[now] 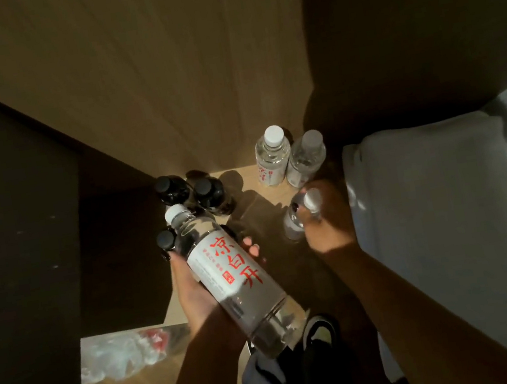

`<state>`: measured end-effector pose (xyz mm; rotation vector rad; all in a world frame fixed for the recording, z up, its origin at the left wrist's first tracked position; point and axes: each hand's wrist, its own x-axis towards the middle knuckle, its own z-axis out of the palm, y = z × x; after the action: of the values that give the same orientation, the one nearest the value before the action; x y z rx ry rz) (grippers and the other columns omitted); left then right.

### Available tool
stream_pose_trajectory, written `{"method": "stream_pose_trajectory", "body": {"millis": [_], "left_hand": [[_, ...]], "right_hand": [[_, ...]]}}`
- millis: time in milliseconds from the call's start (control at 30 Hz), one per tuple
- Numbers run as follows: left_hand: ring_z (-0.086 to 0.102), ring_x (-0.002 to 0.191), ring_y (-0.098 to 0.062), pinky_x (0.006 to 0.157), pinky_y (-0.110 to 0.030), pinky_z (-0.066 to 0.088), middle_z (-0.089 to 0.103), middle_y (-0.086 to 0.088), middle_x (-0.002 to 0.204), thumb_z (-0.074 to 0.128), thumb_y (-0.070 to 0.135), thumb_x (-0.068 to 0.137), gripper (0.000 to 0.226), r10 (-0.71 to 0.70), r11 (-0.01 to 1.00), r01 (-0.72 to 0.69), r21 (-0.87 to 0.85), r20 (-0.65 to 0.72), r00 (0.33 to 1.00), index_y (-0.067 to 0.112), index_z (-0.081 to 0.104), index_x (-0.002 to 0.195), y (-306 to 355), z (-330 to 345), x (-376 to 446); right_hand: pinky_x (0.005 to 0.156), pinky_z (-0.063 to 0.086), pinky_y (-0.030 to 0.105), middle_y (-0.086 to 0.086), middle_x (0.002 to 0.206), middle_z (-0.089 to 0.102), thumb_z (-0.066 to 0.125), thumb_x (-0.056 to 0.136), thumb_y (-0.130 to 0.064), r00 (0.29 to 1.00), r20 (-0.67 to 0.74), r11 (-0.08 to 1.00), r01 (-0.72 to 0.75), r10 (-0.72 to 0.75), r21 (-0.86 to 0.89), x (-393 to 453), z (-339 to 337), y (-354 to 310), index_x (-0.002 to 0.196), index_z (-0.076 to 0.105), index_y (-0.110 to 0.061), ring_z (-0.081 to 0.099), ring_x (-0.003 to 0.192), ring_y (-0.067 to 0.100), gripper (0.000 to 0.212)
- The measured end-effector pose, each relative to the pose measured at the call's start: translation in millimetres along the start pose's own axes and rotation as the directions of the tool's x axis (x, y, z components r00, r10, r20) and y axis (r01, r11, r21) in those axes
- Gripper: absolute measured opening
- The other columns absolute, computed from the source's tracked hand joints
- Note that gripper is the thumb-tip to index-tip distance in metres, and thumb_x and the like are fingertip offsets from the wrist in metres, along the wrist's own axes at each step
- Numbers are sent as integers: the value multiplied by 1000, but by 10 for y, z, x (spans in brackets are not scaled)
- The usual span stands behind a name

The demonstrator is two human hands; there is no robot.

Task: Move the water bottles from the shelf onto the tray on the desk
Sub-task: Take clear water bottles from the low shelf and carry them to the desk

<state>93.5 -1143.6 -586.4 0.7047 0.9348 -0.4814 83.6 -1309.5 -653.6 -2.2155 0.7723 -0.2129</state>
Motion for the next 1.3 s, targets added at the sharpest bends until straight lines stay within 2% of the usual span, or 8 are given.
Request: {"method": "stream_pose_trajectory", "body": {"millis": [167, 333, 533, 733, 833, 1033, 1167, 1300], "left_hand": [[66, 49, -16, 50, -25, 57, 69, -4, 57, 41, 61, 88, 50, 38, 998, -37, 47, -18, 999, 16, 62, 90, -12, 49, -73], [59, 74, -16, 78, -30, 46, 66, -2, 74, 55, 65, 72, 49, -10, 999, 7, 31, 99, 995, 18, 66, 84, 172, 113, -292], [59, 71, -21, 77, -35, 45, 60, -4, 80, 47, 75, 71, 60, -96, 995, 94, 19, 158, 983, 19, 62, 87, 257, 650, -1013], [62, 56, -21, 68, -31, 49, 62, -4, 66, 41, 73, 77, 58, -82, 996, 86, -2, 279, 957, 18, 58, 79, 382, 1207, -1827], [65, 73, -27, 88, -41, 47, 65, -8, 77, 46, 75, 72, 60, -78, 996, 90, -15, 367, 927, 17, 59, 82, 451, 1436, -2135], [61, 51, -19, 60, -31, 55, 59, -2, 59, 40, 66, 83, 50, 50, 994, -2, -107, 446, 894, 19, 55, 71, 485, 1753, -2563], [62, 55, -17, 60, -30, 56, 63, -2, 65, 42, 66, 83, 53, 51, 988, 31, -154, 501, 864, 17, 62, 77, 552, 1846, -2849], [61, 58, -18, 61, -33, 57, 63, -3, 70, 45, 69, 80, 55, 73, 988, 7, -155, 503, 861, 16, 61, 82, 678, 1839, -3010]], "right_hand": [[68, 42, 6, 0, 96, 59, 65, 84, -13, 994, -39, 979, -92, 101, 181, -37, -345, -162, 109, 57, -4, 58, 85, 15, 27], [61, 41, 0, -18, 88, 59, 66, 82, -15, 996, -23, 953, -76, 87, 294, -103, -975, -648, 105, 59, -20, 56, 76, -14, 25], [67, 41, 2, -8, 103, 60, 67, 84, -24, 991, -44, 944, 132, -125, 303, -77, -2088, -1642, 107, 56, -25, 56, 90, 5, 25], [84, 55, 35, -5, 100, 69, 71, 71, -32, 967, -116, 923, 252, -227, 290, -55, -3050, -2414, 103, 62, -27, 66, 91, 10, 33], [77, 57, 34, -8, 96, 71, 72, 69, -38, 938, -185, 925, 327, -292, 196, -126, -3421, -2712, 104, 67, -26, 67, 87, 8, 37], [74, 60, 33, -14, 85, 69, 79, 69, -26, 906, -284, 857, 400, -315, 326, -335, -3960, -3190, 87, 65, -29, 67, 81, 4, 23], [69, 57, 33, -18, 77, 65, 74, 72, -35, 869, -308, 833, 473, -388, 286, -432, -4180, -3484, 79, 62, -29, 63, 75, 1, 14], [73, 51, 25, -12, 95, 66, 70, 75, -39, 873, -139, 740, 472, -467, 480, -429, -4144, -3559, 95, 64, -28, 63, 86, 3, 24]]}}
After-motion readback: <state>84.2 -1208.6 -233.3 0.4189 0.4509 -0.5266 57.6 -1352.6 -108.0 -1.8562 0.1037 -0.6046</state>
